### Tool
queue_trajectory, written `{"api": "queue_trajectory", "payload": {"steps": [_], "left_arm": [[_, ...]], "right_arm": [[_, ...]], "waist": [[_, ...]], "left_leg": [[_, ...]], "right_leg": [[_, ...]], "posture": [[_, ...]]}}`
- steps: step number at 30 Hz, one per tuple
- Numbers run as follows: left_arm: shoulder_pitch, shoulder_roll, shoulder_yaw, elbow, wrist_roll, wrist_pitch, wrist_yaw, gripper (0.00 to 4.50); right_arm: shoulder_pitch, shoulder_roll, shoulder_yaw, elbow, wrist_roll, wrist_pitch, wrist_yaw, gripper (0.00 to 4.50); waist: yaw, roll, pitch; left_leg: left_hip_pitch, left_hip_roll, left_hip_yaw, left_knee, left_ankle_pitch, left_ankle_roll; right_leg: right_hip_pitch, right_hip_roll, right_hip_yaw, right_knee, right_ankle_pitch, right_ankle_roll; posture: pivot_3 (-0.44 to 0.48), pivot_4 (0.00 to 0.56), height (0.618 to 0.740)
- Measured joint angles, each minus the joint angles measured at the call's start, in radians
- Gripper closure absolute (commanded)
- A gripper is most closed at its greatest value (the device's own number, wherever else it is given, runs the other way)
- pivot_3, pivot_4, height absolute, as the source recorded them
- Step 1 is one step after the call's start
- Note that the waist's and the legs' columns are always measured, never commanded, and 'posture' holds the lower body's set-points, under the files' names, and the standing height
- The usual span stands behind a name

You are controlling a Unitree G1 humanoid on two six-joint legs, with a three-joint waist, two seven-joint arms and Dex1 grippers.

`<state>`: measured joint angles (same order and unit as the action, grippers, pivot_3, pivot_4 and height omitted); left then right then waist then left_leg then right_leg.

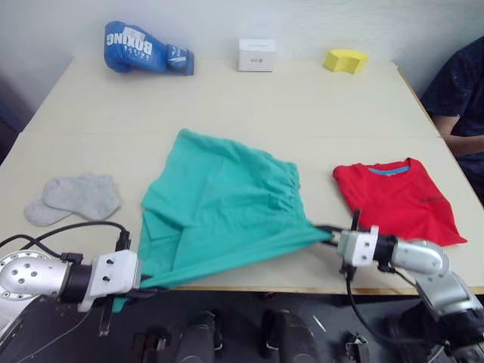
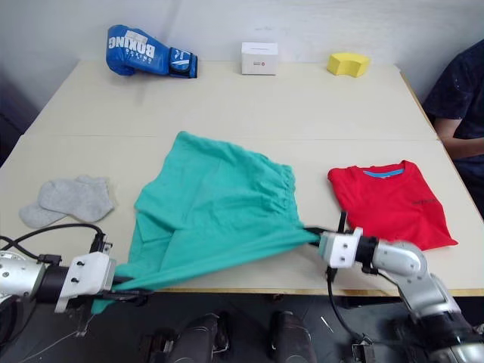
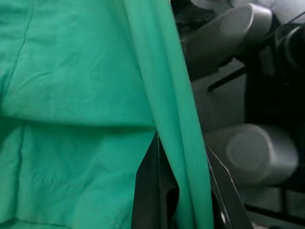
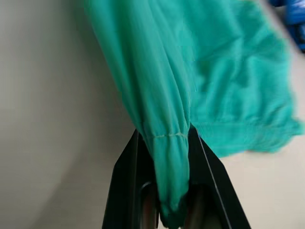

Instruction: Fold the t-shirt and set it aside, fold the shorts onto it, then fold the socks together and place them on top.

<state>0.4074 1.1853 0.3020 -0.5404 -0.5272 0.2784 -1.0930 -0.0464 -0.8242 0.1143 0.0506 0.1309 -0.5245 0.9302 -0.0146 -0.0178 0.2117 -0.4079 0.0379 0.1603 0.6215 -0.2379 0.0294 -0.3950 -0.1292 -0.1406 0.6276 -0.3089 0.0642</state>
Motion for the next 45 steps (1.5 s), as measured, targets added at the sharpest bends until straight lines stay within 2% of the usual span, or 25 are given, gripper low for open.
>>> {"api": "queue_trajectory", "payload": {"steps": [5,7,11,14,15,18,19,20,23,25,29,31,36,39,42,45], "left_arm": [[-0.011,0.027,0.012,-0.032,-0.070,0.151,-0.049,4.50],[-0.087,0.026,0.006,-0.010,-0.103,0.196,-0.067,4.50],[-0.398,0.020,-0.054,0.115,-0.132,0.202,-0.094,4.50],[-0.664,0.041,-0.189,0.249,-0.111,0.204,-0.184,4.50],[-0.814,0.029,-0.270,0.324,-0.076,0.193,-0.233,4.50],[-1.237,-0.124,-0.463,0.619,0.112,0.035,-0.339,4.50],[-1.330,-0.169,-0.502,0.708,0.161,-0.021,-0.358,4.50],[-1.467,-0.249,-0.555,0.868,0.240,-0.114,-0.374,4.50],[-1.735,-0.410,-0.629,1.253,0.393,-0.320,-0.369,4.50],[-1.847,-0.483,-0.648,1.460,0.471,-0.414,-0.348,4.50],[-1.909,-0.561,-0.681,1.739,0.623,-0.546,-0.201,4.50],[-1.908,-0.579,-0.683,1.813,0.672,-0.557,-0.112,4.50],[-1.907,-0.599,-0.638,1.872,0.719,-0.553,0.066,4.50],[-1.881,-0.615,-0.601,1.889,0.727,-0.521,0.112,4.50],[-1.842,-0.621,-0.575,1.897,0.733,-0.476,0.154,3.89],[-1.839,-0.618,-0.540,1.904,0.735,-0.440,0.178,2.98]], "right_arm": [[0.116,-0.069,-0.001,-0.104,0.079,0.112,0.088,4.49],[0.153,-0.071,-0.010,-0.137,0.115,0.172,0.094,4.49],[0.170,-0.071,-0.045,-0.193,0.171,0.259,0.097,4.49],[0.162,-0.076,-0.080,-0.237,0.246,0.336,0.115,4.49],[0.154,-0.083,-0.097,-0.257,0.290,0.390,0.122,4.49],[0.116,-0.113,-0.166,-0.309,0.441,0.592,0.120,4.49],[0.100,-0.119,-0.181,-0.317,0.468,0.640,0.115,4.49],[0.080,-0.126,-0.203,-0.325,0.508,0.705,0.107,4.49],[0.006,-0.127,-0.227,-0.327,0.569,0.844,0.077,4.49],[-0.052,-0.127,-0.225,-0.318,0.565,0.920,0.035,4.49],[-0.211,-0.096,-0.164,-0.275,0.499,1.053,-0.063,4.49],[-0.290,-0.064,-0.125,-0.243,0.455,1.080,-0.092,4.49],[-0.426,0.011,-0.062,-0.143,0.379,1.130,-0.124,4.49],[-0.483,0.044,-0.040,-0.076,0.352,1.171,-0.131,4.49],[-0.526,0.086,-0.040,-0.011,0.320,1.177,-0.142,4.49],[-0.537,0.116,-0.046,0.028,0.296,1.175,-0.159,3.50]], "waist": [[0.000,-0.001,0.000],[0.004,-0.001,0.000],[0.017,-0.001,-0.001],[0.018,-0.001,-0.001],[0.022,-0.001,-0.001],[0.040,-0.001,-0.002],[0.041,-0.002,-0.002],[0.044,-0.003,-0.002],[0.039,-0.004,-0.002],[0.029,-0.004,-0.002],[-0.001,-0.006,-0.001],[-0.010,-0.009,0.001],[-0.013,-0.010,0.002],[-0.012,-0.010,0.002],[-0.013,-0.010,0.002],[-0.012,-0.010,0.002]], "left_leg": [[0.001,0.001,0.001,0.001,-0.001,-0.001],[0.002,0.003,0.000,0.001,-0.001,0.000],[0.001,0.006,0.000,0.005,-0.002,0.002],[0.000,0.007,0.001,0.005,-0.003,0.002],[0.000,0.007,0.001,0.006,-0.003,0.001],[-0.002,0.009,0.002,0.010,0.000,-0.002],[-0.002,0.010,0.002,0.011,0.001,0.001],[-0.002,0.010,0.003,0.012,0.001,0.001],[-0.013,0.011,0.003,0.022,-0.002,0.006],[-0.019,0.010,0.009,0.028,-0.005,0.009],[-0.018,0.009,0.014,0.029,-0.007,0.012],[-0.020,0.010,0.014,0.032,-0.007,0.012],[-0.029,0.010,0.013,0.036,-0.007,0.012],[-0.033,0.010,0.015,0.041,-0.007,0.012],[-0.034,0.010,0.015,0.043,-0.007,0.013],[-0.034,0.010,0.015,0.043,-0.007,0.013]], "right_leg": [[0.001,0.001,-0.001,0.000,-0.001,0.000],[0.001,0.002,-0.001,0.000,0.000,0.000],[0.002,0.005,-0.001,-0.001,0.000,-0.004],[0.001,0.006,-0.001,-0.001,0.000,-0.004],[0.000,0.007,-0.001,0.000,0.001,-0.004],[0.000,0.014,0.001,0.001,0.003,-0.004],[0.000,0.015,0.001,0.001,0.003,-0.004],[0.000,0.017,0.000,0.001,0.003,-0.004],[-0.009,0.016,0.000,0.003,0.003,-0.003],[-0.018,0.016,0.002,0.010,0.002,-0.001],[-0.021,0.015,0.004,0.012,0.003,0.002],[-0.023,0.014,0.006,0.016,0.003,0.002],[-0.031,0.013,0.009,0.021,0.003,0.002],[-0.035,0.014,0.008,0.026,0.002,0.002],[-0.035,0.015,0.007,0.028,0.002,0.003],[-0.036,0.014,0.007,0.029,0.002,0.003]], "posture": [[0.000,0.150,0.740],[0.000,0.150,0.740],[0.000,0.150,0.740],[0.000,0.150,0.740],[0.000,0.150,0.740],[0.000,0.150,0.740],[0.000,0.150,0.740],[0.000,0.150,0.740],[0.000,0.150,0.740],[0.000,0.150,0.740],[0.000,0.150,0.740],[0.000,0.150,0.740],[0.000,0.150,0.740],[0.000,0.150,0.740],[0.000,0.150,0.740],[0.000,0.150,0.740]]}}
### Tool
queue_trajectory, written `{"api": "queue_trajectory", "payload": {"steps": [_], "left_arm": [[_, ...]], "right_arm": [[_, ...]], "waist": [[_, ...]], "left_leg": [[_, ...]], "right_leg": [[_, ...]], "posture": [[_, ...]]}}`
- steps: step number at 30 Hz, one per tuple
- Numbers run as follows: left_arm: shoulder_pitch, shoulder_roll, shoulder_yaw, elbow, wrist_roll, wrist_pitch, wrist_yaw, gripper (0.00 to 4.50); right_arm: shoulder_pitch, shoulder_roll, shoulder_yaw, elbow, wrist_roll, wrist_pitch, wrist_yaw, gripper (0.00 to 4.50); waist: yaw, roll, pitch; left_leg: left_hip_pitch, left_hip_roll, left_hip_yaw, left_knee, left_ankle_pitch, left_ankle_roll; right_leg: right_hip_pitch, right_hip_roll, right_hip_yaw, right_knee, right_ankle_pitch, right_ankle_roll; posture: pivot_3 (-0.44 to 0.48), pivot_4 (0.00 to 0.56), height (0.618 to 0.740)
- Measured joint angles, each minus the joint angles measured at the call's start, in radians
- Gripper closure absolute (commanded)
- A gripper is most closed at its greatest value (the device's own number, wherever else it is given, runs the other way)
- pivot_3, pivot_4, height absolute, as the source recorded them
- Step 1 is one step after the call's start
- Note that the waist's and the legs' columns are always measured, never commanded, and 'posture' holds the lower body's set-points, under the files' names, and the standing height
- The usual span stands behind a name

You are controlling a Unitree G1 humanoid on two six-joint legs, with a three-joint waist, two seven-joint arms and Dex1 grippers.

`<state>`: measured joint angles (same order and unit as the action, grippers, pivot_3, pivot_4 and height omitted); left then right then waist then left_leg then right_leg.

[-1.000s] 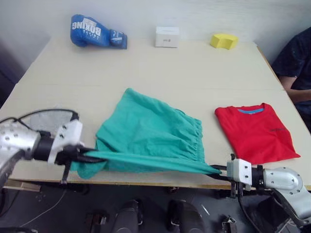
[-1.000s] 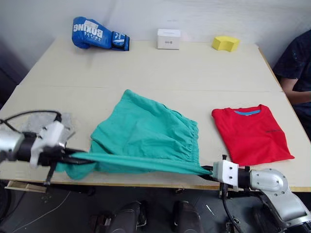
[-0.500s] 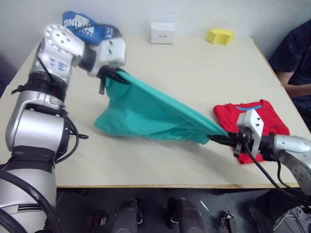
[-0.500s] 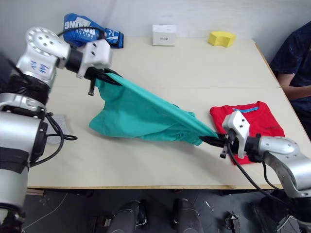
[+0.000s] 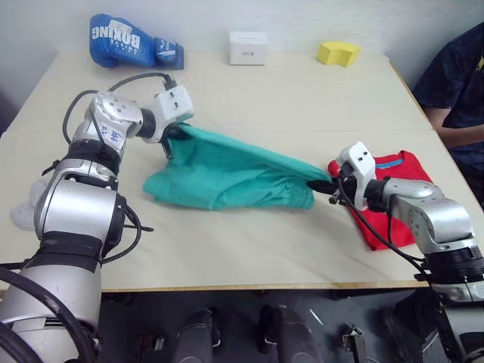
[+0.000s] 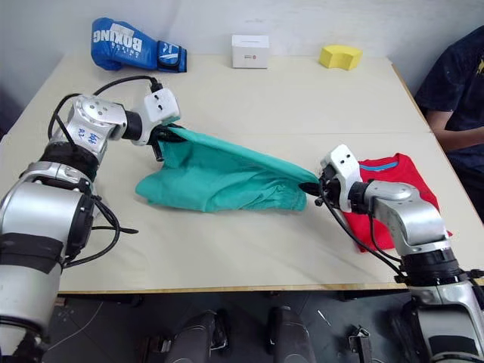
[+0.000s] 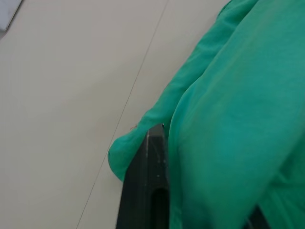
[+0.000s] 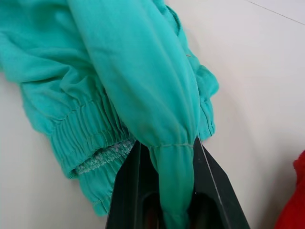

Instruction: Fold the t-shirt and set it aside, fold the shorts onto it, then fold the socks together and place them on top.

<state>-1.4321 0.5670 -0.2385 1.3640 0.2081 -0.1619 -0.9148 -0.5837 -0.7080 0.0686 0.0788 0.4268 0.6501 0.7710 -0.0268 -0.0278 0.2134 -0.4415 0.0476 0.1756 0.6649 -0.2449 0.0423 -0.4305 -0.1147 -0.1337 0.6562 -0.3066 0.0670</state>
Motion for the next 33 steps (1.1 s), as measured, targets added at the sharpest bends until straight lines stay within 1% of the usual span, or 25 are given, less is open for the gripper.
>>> {"api": "queue_trajectory", "payload": {"steps": [2,3,4,6,7,8,9,10,11,13,15,17,19,21,23,25,27,28,31,33], "left_arm": [[0.001,0.001,0.024,0.000,-0.001,-0.001,0.012,2.33],[0.005,0.001,0.033,-0.002,-0.001,-0.008,0.026,2.08],[0.012,0.004,0.034,-0.006,0.005,-0.025,0.042,1.70],[0.041,0.007,0.053,-0.012,0.007,-0.043,0.077,1.06],[0.057,0.008,0.075,-0.012,-0.002,-0.043,0.103,0.77],[0.077,0.008,0.115,-0.012,-0.023,-0.038,0.149,0.40],[0.091,0.006,0.160,-0.011,-0.051,-0.024,0.195,0.13],[0.098,0.006,0.204,-0.011,-0.079,-0.009,0.231,0.00],[0.103,0.008,0.258,-0.011,-0.116,0.011,0.264,0.00],[0.109,0.020,0.340,-0.012,-0.180,0.047,0.287,0.00],[0.123,0.034,0.406,-0.023,-0.241,0.060,0.253,0.00],[0.169,0.056,0.415,-0.073,-0.259,0.016,0.141,0.00],[0.242,0.079,0.389,-0.155,-0.260,-0.078,-0.012,0.00],[0.352,0.100,0.363,-0.284,-0.281,-0.180,-0.193,0.00],[0.464,0.114,0.347,-0.408,-0.326,-0.224,-0.349,0.00],[0.579,0.136,0.320,-0.538,-0.345,-0.218,-0.440,0.00],[0.665,0.160,0.282,-0.646,-0.340,-0.194,-0.475,0.00],[0.686,0.159,0.265,-0.684,-0.336,-0.183,-0.475,0.00],[0.734,0.162,0.224,-0.769,-0.290,-0.178,-0.433,0.00],[0.752,0.158,0.194,-0.777,-0.240,-0.179,-0.380,0.00]], "right_arm": [[-0.002,0.020,-0.006,0.001,-0.002,0.000,-0.006,2.78],[-0.002,0.028,-0.008,0.002,-0.011,-0.014,-0.019,2.49],[-0.002,0.041,-0.023,0.008,-0.028,-0.036,-0.046,2.07],[-0.002,0.062,-0.073,0.026,-0.043,-0.066,-0.103,1.37],[-0.002,0.068,-0.101,0.033,-0.045,-0.078,-0.128,1.06],[-0.002,0.081,-0.141,0.040,-0.045,-0.089,-0.155,0.66],[0.002,0.087,-0.174,0.042,-0.044,-0.103,-0.175,0.36],[0.010,0.088,-0.199,0.040,-0.044,-0.117,-0.183,0.02],[0.027,0.088,-0.223,0.032,-0.044,-0.138,-0.185,0.02],[0.078,0.086,-0.242,-0.005,-0.048,-0.186,-0.179,0.02],[0.143,0.071,-0.236,-0.066,-0.067,-0.241,-0.147,0.02],[0.200,0.061,-0.226,-0.149,-0.075,-0.297,-0.104,0.02],[0.259,0.047,-0.188,-0.247,-0.091,-0.367,-0.049,0.02],[0.313,0.037,-0.127,-0.324,-0.138,-0.446,-0.009,0.02],[0.353,0.042,-0.066,-0.349,-0.195,-0.506,-0.001,0.02],[0.370,0.069,-0.013,-0.347,-0.277,-0.535,-0.040,0.02],[0.376,0.121,0.035,-0.330,-0.378,-0.539,-0.123,0.02],[0.373,0.140,0.056,-0.309,-0.419,-0.541,-0.156,0.02],[0.346,0.151,0.126,-0.238,-0.557,-0.587,-0.227,0.02],[0.319,0.151,0.150,-0.209,-0.616,-0.629,-0.255,0.02]], "waist": [[0.000,0.000,0.000],[0.000,0.000,0.000],[0.000,0.000,0.000],[0.000,0.000,0.000],[0.000,0.000,0.000],[0.000,0.000,0.000],[0.000,0.000,0.000],[-0.001,0.000,0.000],[-0.001,0.000,0.000],[-0.001,0.000,0.000],[-0.001,0.000,0.000],[-0.001,0.000,0.000],[-0.004,0.000,0.000],[-0.007,0.002,-0.001],[-0.007,0.002,-0.001],[-0.006,0.002,-0.001],[-0.005,0.001,-0.001],[-0.002,0.001,-0.001],[0.005,0.002,-0.002],[0.002,0.001,-0.004]], "left_leg": [[0.000,0.000,0.000,0.000,0.000,0.000],[0.000,0.000,0.000,0.000,0.000,0.000],[0.000,0.000,0.000,0.000,0.000,0.000],[0.001,0.000,0.000,0.000,0.000,0.000],[0.000,0.000,0.000,0.000,0.000,0.000],[0.000,0.000,0.000,0.000,0.000,0.000],[0.000,0.000,0.000,0.000,0.000,0.000],[0.000,0.000,0.000,0.000,0.000,0.000],[0.000,0.000,0.000,0.000,0.000,0.000],[0.000,0.000,0.000,0.000,0.000,0.000],[0.001,0.000,0.000,-0.001,0.000,0.000],[0.002,0.000,0.001,-0.001,0.000,0.000],[0.004,0.001,0.002,-0.001,0.000,-0.002],[0.005,0.001,0.003,-0.001,-0.001,-0.003],[0.005,0.001,0.004,-0.001,-0.001,-0.003],[0.005,0.001,0.003,0.001,-0.001,-0.003],[0.006,0.001,0.003,0.001,0.000,-0.003],[0.005,0.001,0.002,0.001,0.000,-0.003],[0.004,-0.001,0.000,0.001,0.000,-0.002],[0.005,-0.001,0.000,0.001,0.000,-0.001]], "right_leg": [[0.000,0.000,0.000,0.001,0.000,0.000],[0.000,0.000,0.000,0.001,0.000,0.000],[0.000,0.000,0.000,0.001,0.000,0.000],[0.000,0.000,0.000,0.003,0.000,0.000],[0.000,0.000,0.001,0.004,0.000,0.000],[0.000,0.000,0.001,0.004,0.000,0.000],[0.000,0.000,0.001,0.004,0.000,0.000],[0.000,0.000,0.002,0.004,0.000,0.000],[0.000,0.000,0.002,0.004,0.000,0.000],[0.000,0.000,0.001,0.004,0.000,0.000],[0.000,0.000,0.001,0.004,0.000,0.001],[0.001,0.001,0.001,0.004,0.000,0.001],[0.002,0.002,0.002,0.004,0.000,0.001],[0.002,0.002,0.002,0.004,-0.001,0.000],[0.002,0.002,0.003,0.004,-0.001,0.000],[0.002,0.002,0.003,0.004,-0.001,0.000],[0.002,0.001,0.004,0.005,-0.001,0.000],[0.002,0.001,0.004,0.005,-0.001,0.000],[0.002,0.000,0.007,0.005,-0.001,0.000],[0.003,-0.001,0.008,0.005,-0.001,0.000]], "posture": [[0.000,0.150,0.740],[0.000,0.150,0.740],[0.000,0.150,0.740],[0.000,0.150,0.740],[0.000,0.150,0.740],[0.000,0.150,0.740],[0.000,0.150,0.740],[0.000,0.150,0.740],[0.000,0.150,0.740],[0.000,0.150,0.740],[0.000,0.150,0.740],[0.000,0.150,0.740],[0.000,0.150,0.740],[0.000,0.150,0.740],[0.000,0.150,0.740],[0.000,0.150,0.740],[0.000,0.150,0.740],[0.000,0.150,0.740],[0.000,0.150,0.740],[0.000,0.150,0.740]]}}
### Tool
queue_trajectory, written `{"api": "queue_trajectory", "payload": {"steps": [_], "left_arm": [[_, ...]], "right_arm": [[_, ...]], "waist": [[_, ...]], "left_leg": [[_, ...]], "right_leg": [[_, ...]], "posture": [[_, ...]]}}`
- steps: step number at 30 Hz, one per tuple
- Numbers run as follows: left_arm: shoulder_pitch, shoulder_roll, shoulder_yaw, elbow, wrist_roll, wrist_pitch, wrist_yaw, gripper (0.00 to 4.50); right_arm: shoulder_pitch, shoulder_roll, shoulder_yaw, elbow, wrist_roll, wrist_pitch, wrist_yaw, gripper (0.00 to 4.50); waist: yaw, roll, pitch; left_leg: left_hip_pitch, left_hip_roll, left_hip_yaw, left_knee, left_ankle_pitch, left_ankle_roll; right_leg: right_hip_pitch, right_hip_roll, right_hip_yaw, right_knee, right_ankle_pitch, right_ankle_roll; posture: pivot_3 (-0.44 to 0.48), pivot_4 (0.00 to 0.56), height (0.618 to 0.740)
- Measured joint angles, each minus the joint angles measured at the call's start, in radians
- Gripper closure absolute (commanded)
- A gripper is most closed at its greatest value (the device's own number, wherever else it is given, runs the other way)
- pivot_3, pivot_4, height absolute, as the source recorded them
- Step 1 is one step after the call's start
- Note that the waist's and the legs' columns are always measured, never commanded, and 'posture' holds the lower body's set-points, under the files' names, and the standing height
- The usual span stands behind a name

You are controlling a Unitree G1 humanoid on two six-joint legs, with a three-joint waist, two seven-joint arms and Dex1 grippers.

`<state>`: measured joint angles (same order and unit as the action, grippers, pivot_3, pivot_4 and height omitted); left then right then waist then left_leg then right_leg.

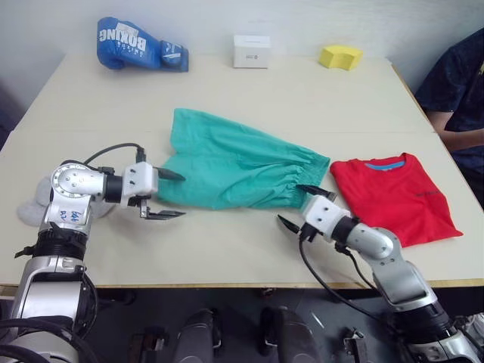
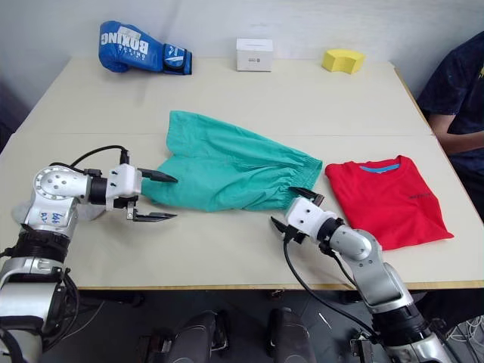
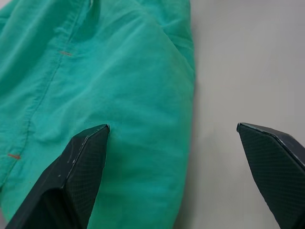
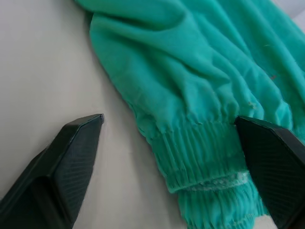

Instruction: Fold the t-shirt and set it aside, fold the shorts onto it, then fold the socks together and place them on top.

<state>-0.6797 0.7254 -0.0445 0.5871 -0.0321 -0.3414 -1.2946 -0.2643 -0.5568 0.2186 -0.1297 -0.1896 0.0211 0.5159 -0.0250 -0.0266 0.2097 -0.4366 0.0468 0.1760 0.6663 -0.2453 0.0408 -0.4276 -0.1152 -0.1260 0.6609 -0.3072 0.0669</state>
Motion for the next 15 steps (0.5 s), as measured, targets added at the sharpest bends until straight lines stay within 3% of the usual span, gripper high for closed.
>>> {"api": "queue_trajectory", "payload": {"steps": [3,5,8,14,15], "left_arm": [[-0.005,-0.017,-0.028,0.018,0.064,-0.041,0.106,0.00],[-0.044,-0.033,-0.055,0.062,0.130,-0.071,0.226,0.00],[-0.096,-0.040,-0.099,0.124,0.209,-0.107,0.336,0.58],[-0.162,-0.048,-0.143,0.276,0.252,-0.150,0.406,2.36],[-0.160,-0.047,-0.143,0.290,0.249,-0.164,0.398,2.73]], "right_arm": [[-0.040,0.000,0.016,0.053,-0.044,-0.031,-0.021,0.65],[-0.075,-0.001,0.017,0.115,-0.071,-0.043,-0.034,1.32],[-0.097,-0.003,0.016,0.174,-0.097,-0.048,-0.044,2.38],[-0.130,-0.011,0.016,0.248,-0.116,-0.115,-0.040,4.38],[-0.134,-0.014,0.016,0.263,-0.121,-0.133,-0.037,4.50]], "waist": [[-0.001,-0.001,-0.003],[0.004,-0.001,-0.004],[0.006,-0.001,-0.005],[-0.004,0.004,-0.011],[-0.005,0.006,-0.013]], "left_leg": [[0.001,0.001,-0.001,0.000,0.000,0.000],[0.005,0.000,-0.001,0.000,0.001,0.000],[0.016,0.000,-0.002,-0.002,-0.001,0.001],[0.017,0.002,-0.002,-0.002,-0.002,-0.001],[0.017,0.002,-0.001,-0.003,-0.002,-0.001]], "right_leg": [[0.001,0.000,0.001,0.000,0.000,0.000],[0.005,0.000,0.001,0.000,0.000,0.000],[0.016,-0.001,0.001,-0.003,0.000,0.000],[0.015,-0.002,0.001,-0.002,-0.001,-0.001],[0.015,-0.002,0.001,-0.002,-0.001,-0.002]], "posture": [[0.000,0.150,0.740],[0.000,0.150,0.740],[0.000,0.150,0.740],[0.000,0.150,0.740],[0.000,0.150,0.740]]}}
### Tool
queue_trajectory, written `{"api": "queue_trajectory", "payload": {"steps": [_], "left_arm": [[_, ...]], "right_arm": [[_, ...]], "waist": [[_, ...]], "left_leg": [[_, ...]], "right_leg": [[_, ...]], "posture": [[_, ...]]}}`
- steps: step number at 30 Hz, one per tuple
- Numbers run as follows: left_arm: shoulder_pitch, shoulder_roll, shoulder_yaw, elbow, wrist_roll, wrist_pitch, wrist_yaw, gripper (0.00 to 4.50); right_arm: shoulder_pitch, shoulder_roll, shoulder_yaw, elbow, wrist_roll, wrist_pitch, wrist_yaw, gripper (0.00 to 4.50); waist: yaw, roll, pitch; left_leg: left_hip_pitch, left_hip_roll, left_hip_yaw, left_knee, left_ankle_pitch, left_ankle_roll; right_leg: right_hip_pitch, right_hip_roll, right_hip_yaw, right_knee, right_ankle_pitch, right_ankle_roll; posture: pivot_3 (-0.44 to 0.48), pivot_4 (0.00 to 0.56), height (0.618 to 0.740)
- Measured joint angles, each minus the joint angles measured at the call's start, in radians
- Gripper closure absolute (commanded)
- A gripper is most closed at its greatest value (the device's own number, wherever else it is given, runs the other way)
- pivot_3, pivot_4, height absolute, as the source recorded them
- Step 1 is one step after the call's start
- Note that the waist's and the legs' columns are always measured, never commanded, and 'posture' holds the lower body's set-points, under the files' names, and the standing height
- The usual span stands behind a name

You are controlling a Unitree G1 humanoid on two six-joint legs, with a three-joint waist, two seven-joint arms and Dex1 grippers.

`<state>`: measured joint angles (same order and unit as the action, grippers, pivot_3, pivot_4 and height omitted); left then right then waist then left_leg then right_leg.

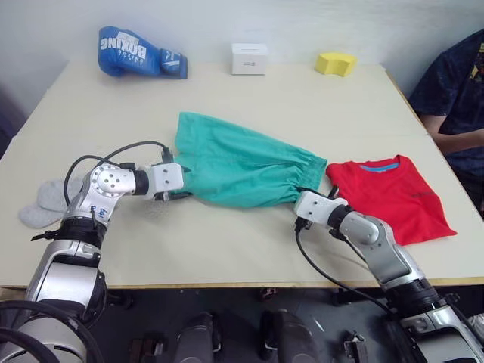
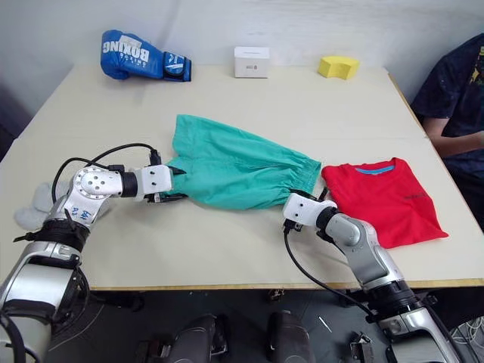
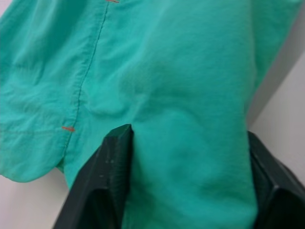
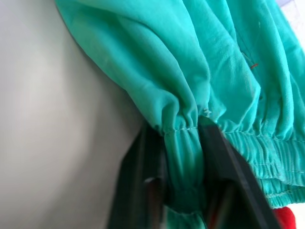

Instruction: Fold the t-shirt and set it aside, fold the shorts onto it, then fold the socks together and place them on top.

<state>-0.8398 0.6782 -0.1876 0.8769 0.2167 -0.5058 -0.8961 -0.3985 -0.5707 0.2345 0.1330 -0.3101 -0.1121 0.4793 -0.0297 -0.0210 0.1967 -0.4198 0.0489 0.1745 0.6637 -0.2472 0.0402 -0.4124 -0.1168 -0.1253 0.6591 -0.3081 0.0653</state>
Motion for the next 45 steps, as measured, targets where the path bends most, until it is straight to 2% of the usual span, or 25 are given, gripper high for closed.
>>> {"api": "queue_trajectory", "payload": {"steps": [2,5,6,10,13,16,20,25,26,29,32,34,35,39,40,42,44,45], "left_arm": [[0.035,0.009,0.007,-0.013,-0.024,-0.016,-0.029,3.37],[0.178,0.067,0.044,-0.155,-0.113,-0.028,-0.104,4.37],[0.217,0.078,0.055,-0.199,-0.139,-0.021,-0.117,4.46],[0.446,0.131,0.117,-0.488,-0.247,0.092,-0.143,4.46],[0.654,0.136,0.176,-0.735,-0.374,0.285,-0.138,4.46],[0.816,0.148,0.239,-0.929,-0.434,0.411,-0.106,4.46],[0.989,0.157,0.327,-1.099,-0.446,0.488,-0.046,4.46],[1.105,0.147,0.337,-1.153,-0.441,0.487,-0.022,4.46],[1.115,0.138,0.345,-1.155,-0.443,0.486,-0.014,4.48],[1.130,0.119,0.371,-1.152,-0.450,0.479,-0.001,3.87],[1.157,0.124,0.402,-1.148,-0.465,0.470,-0.024,2.96],[1.216,0.160,0.440,-1.162,-0.516,0.508,-0.080,2.36],[1.251,0.185,0.468,-1.177,-0.548,0.540,-0.113,2.32],[1.357,0.271,0.650,-1.250,-0.753,0.762,-0.230,2.32],[1.364,0.291,0.694,-1.272,-0.811,0.822,-0.255,2.32],[1.364,0.332,0.782,-1.302,-0.917,0.934,-0.292,2.71],[1.265,0.353,0.817,-1.303,-1.005,1.013,-0.283,3.17],[1.166,0.347,0.804,-1.303,-1.028,1.024,-0.249,3.43]], "right_arm": [[-0.014,-0.012,0.003,0.029,0.002,-0.047,0.020,4.50],[-0.041,-0.051,0.006,0.096,0.033,-0.167,0.085,4.50],[-0.049,-0.060,0.006,0.116,0.044,-0.197,0.101,4.50],[-0.071,-0.094,0.007,0.203,0.111,-0.385,0.196,4.50],[-0.070,-0.124,0.007,0.263,0.161,-0.508,0.269,4.50],[-0.066,-0.136,0.004,0.295,0.207,-0.580,0.322,4.50],[-0.039,-0.147,0.003,0.311,0.240,-0.633,0.356,4.50],[0.014,-0.146,0.002,0.296,0.267,-0.644,0.363,4.50],[0.028,-0.144,0.002,0.290,0.284,-0.641,0.365,4.19],[0.060,-0.139,-0.005,0.270,0.328,-0.613,0.382,3.25],[0.089,-0.170,-0.018,0.227,0.347,-0.609,0.399,2.20],[0.133,-0.207,-0.037,0.174,0.358,-0.613,0.409,1.54],[0.158,-0.226,-0.049,0.152,0.370,-0.611,0.415,1.18],[0.275,-0.311,-0.097,0.015,0.490,-0.509,0.474,1.18],[0.303,-0.321,-0.115,-0.040,0.546,-0.451,0.485,1.38],[0.349,-0.333,-0.139,-0.170,0.678,-0.309,0.492,1.81],[0.367,-0.331,-0.164,-0.314,0.825,-0.121,0.459,2.44],[0.352,-0.312,-0.165,-0.370,0.871,-0.038,0.430,2.76]], "waist": [[-0.004,0.002,-0.001],[-0.023,0.002,-0.002],[-0.025,0.002,-0.002],[-0.030,0.002,-0.002],[-0.029,0.002,-0.001],[-0.027,0.001,-0.001],[-0.024,0.001,-0.001],[-0.023,0.001,-0.001],[-0.023,0.001,-0.001],[-0.023,0.001,-0.001],[-0.022,0.001,-0.001],[-0.021,0.000,-0.001],[-0.021,0.000,-0.001],[-0.017,0.000,-0.001],[-0.015,0.000,-0.001],[-0.010,0.000,-0.001],[-0.002,0.001,-0.001],[0.002,0.002,-0.001]], "left_leg": [[0.001,0.000,0.001,-0.001,0.000,0.000],[0.002,0.002,0.002,-0.001,-0.002,-0.003],[0.003,0.002,0.002,-0.001,-0.002,-0.004],[0.007,0.003,0.004,-0.004,-0.003,-0.005],[0.012,0.003,0.005,-0.007,-0.004,-0.006],[0.013,0.003,0.004,-0.009,-0.004,-0.007],[0.015,0.002,0.004,-0.014,-0.002,-0.009],[0.015,0.003,0.003,-0.015,-0.004,-0.014],[0.015,0.003,0.003,-0.015,-0.004,-0.014],[0.015,0.003,0.003,-0.015,-0.006,-0.012],[0.015,0.003,0.003,-0.016,-0.007,-0.012],[0.015,0.004,0.003,-0.016,-0.008,-0.013],[0.015,0.005,0.003,-0.017,-0.009,-0.014],[0.015,0.006,0.002,-0.016,-0.009,-0.013],[0.015,0.006,0.002,-0.016,-0.010,-0.013],[0.015,0.007,0.001,-0.016,-0.010,-0.013],[0.015,0.008,0.001,-0.017,-0.010,-0.013],[0.015,0.008,0.000,-0.016,-0.009,-0.013]], "right_leg": [[0.000,0.000,0.000,0.000,0.000,0.000],[0.000,0.000,0.003,0.000,-0.003,-0.002],[0.000,0.000,0.003,0.000,-0.004,-0.002],[0.003,0.000,0.005,0.000,-0.006,-0.002],[0.005,0.000,0.009,0.000,-0.007,-0.001],[0.005,0.000,0.010,0.000,-0.007,-0.002],[0.005,-0.001,0.010,-0.001,-0.008,-0.004],[0.005,-0.001,0.009,-0.001,-0.008,-0.005],[0.005,-0.001,0.009,-0.001,-0.008,-0.005],[0.005,-0.001,0.009,-0.001,-0.008,-0.006],[0.005,-0.001,0.008,-0.002,-0.009,-0.006],[0.005,-0.001,0.007,-0.003,-0.009,-0.007],[0.005,-0.001,0.007,-0.004,-0.009,-0.007],[0.005,0.000,0.006,-0.005,-0.010,-0.008],[0.005,0.000,0.006,-0.005,-0.010,-0.008],[0.005,0.001,0.006,-0.006,-0.010,-0.010],[0.005,0.001,0.006,-0.006,-0.012,-0.013],[0.005,0.001,0.006,-0.005,-0.012,-0.014]], "posture": [[0.000,0.150,0.740],[0.000,0.150,0.740],[0.000,0.150,0.740],[0.000,0.150,0.740],[0.000,0.150,0.740],[0.000,0.150,0.740],[0.000,0.150,0.740],[0.000,0.150,0.740],[0.000,0.150,0.740],[0.000,0.150,0.740],[0.000,0.150,0.740],[0.000,0.150,0.740],[0.000,0.150,0.740],[0.000,0.150,0.740],[0.000,0.150,0.740],[0.000,0.150,0.740],[0.000,0.150,0.740],[0.000,0.150,0.740]]}}
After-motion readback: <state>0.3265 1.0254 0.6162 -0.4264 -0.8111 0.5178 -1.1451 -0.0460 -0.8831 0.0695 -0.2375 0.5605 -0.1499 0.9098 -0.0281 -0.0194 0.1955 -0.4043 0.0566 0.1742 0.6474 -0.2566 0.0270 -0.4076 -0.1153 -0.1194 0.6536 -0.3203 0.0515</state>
